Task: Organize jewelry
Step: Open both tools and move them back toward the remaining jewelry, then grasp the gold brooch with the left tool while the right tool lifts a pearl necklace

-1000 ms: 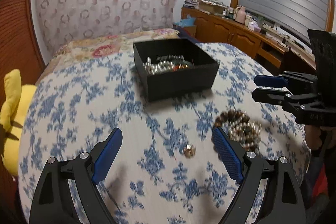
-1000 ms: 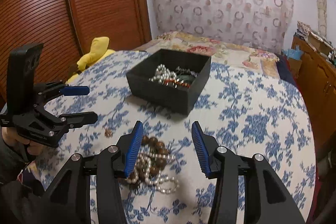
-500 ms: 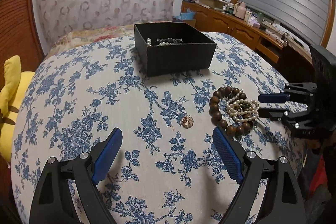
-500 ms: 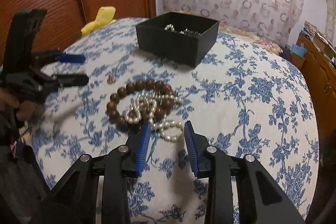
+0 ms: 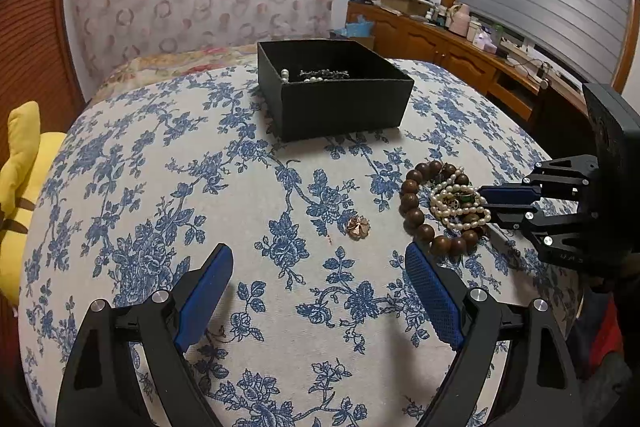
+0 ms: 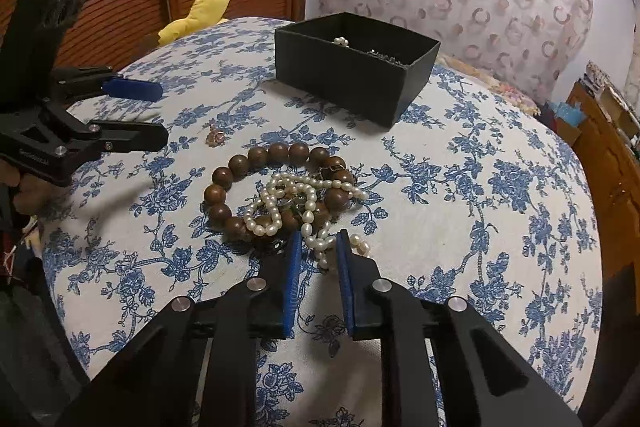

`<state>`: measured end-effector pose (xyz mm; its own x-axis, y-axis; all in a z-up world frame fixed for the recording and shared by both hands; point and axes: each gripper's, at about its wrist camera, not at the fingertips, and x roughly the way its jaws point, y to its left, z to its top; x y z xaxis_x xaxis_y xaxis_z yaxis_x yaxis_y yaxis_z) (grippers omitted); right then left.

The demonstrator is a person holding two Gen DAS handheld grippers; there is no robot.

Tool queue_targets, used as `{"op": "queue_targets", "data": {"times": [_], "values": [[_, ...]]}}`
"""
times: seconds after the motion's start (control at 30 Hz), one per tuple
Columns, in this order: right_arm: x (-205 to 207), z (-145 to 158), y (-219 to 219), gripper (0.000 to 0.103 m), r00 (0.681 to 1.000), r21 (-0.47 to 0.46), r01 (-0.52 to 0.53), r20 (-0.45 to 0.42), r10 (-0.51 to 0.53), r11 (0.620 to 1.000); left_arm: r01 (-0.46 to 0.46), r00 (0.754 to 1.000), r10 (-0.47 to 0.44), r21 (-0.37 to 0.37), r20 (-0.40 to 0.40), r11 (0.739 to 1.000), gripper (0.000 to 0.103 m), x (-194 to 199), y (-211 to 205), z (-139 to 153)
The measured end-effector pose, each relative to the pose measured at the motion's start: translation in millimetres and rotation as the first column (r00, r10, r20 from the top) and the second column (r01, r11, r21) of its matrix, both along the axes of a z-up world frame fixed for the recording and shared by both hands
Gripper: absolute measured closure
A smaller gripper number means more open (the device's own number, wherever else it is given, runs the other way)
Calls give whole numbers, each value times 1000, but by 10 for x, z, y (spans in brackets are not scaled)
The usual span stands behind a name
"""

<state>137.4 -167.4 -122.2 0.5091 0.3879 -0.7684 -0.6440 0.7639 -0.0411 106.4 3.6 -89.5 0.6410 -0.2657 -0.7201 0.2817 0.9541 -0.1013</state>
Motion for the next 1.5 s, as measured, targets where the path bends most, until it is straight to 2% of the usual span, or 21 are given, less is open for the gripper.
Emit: {"op": "queue_targets", "data": {"times": [0.03, 0.17, 0.37, 0.63, 0.77, 0.9, 0.97, 1.13, 1.23, 1.33, 1.5], "values": [[17, -1, 1, 84, 1000, 4, 2, -6, -2, 1000, -1, 1000, 1, -1, 0, 1000, 19, 2, 2, -2], [62, -8, -11, 97, 1000, 22, 14, -3, -14, 1000, 4, 1000, -4, -6, 3, 1000, 19, -5, -14, 10], [32, 131, -162, 97, 997, 93, 52, 44, -56, 994, 13, 1000, -13, 3, -3, 1000, 19, 0, -64, 1], [0, 505, -397, 97, 986, 170, 83, 130, -106, 982, 40, 999, -40, 11, -5, 999, 19, 44, -179, 2], [-15, 666, -488, 97, 977, 198, 94, 171, -129, 976, 60, 998, -59, 12, -18, 998, 40, 89, -240, -2], [-44, 830, -568, 97, 967, 219, 100, 208, -146, 971, 71, 997, -70, 13, -33, 997, 54, 131, -285, -29], [-40, 866, -592, 97, 965, 219, 102, 214, -150, 970, 75, 996, -75, 9, -38, 997, 59, 153, -301, -42], [-10, 882, -627, 97, 964, 217, 113, 213, -160, 970, 76, 996, -76, 18, -46, 997, 63, 217, -344, -69], [-5, 882, -631, 97, 964, 218, 111, 213, -158, 970, 79, 995, -77, 26, -56, 997, 73, 259, -360, -96], [-14, 905, -603, 97, 964, 218, 101, 220, -150, 971, 86, 994, -85, 23, -65, 996, 90, 269, -364, -108], [-26, 1027, -526, 97, 960, 223, 75, 246, -130, 972, 85, 995, -84, 13, -54, 996, 94, 256, -340, -96]]}}
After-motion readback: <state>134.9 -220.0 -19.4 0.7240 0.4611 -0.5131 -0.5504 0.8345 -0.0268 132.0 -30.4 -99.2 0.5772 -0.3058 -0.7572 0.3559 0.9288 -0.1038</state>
